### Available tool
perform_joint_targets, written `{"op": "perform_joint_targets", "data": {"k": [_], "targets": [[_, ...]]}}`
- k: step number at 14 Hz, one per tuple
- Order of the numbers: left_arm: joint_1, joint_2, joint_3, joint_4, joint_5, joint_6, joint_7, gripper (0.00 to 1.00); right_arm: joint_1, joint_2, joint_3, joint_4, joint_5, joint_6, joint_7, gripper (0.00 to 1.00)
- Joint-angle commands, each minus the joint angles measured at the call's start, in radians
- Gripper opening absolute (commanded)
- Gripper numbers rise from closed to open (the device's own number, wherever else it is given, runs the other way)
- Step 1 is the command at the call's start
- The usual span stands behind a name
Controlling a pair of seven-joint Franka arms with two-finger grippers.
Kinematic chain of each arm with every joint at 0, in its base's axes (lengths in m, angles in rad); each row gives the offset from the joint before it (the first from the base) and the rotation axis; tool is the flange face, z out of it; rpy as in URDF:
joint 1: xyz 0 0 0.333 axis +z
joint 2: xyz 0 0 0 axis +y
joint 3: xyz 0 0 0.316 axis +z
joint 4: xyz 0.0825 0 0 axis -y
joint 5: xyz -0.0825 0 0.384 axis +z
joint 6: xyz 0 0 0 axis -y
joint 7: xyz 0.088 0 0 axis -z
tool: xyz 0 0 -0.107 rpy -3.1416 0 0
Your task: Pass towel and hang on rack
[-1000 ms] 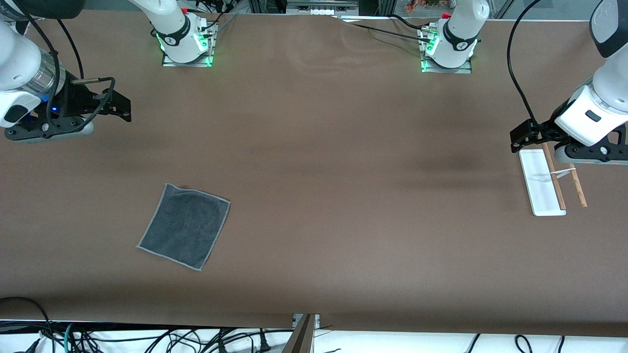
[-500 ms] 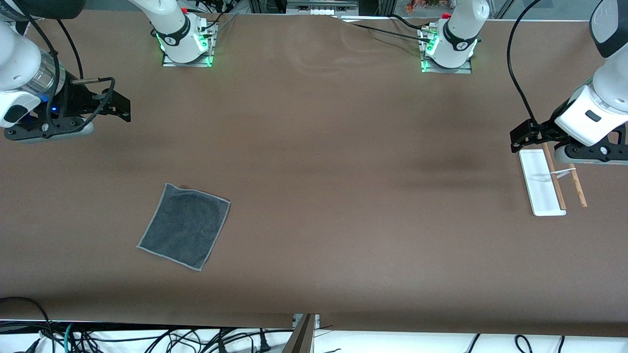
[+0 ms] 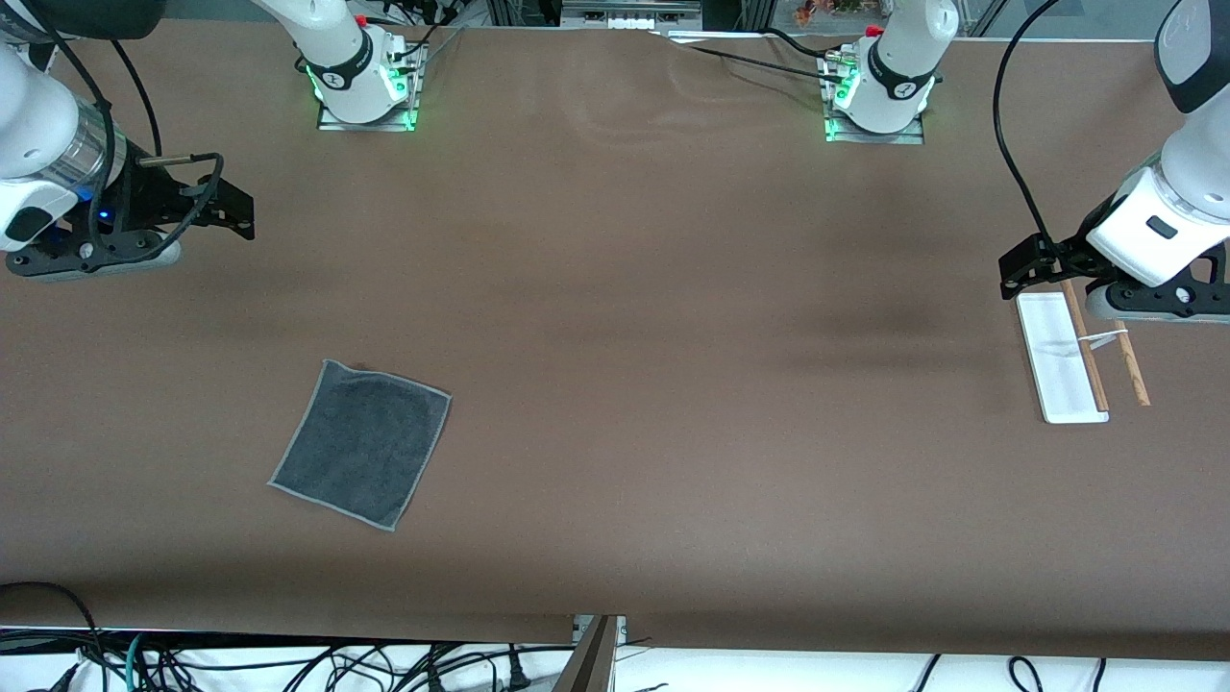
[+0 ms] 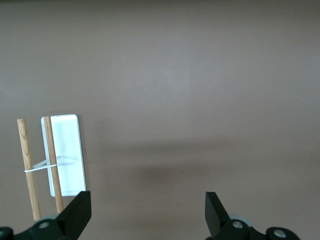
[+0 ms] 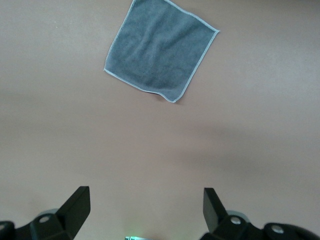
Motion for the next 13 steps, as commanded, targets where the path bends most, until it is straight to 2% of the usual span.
{"op": "perform_joint_targets", "data": {"k": [1,10,13], "targets": [[-0.001,-0.006,-0.005,0.013,0.027,-0.02,-0.009,1.0,-0.004,-0.003,0.008,0.006,-0.012,-0.016,-0.013,1.0],[-0.001,-0.006,-0.005,0.013,0.027,-0.02,-0.009,1.0,-0.005,0.001,0.008,0.002,-0.001,0.016,-0.003,1.0],[-0.001,-0.006,-0.005,0.013,0.027,-0.02,-0.008,1.0,-0.016,0.081,0.002,-0.016,0.002,0.051,0.01,1.0]]}}
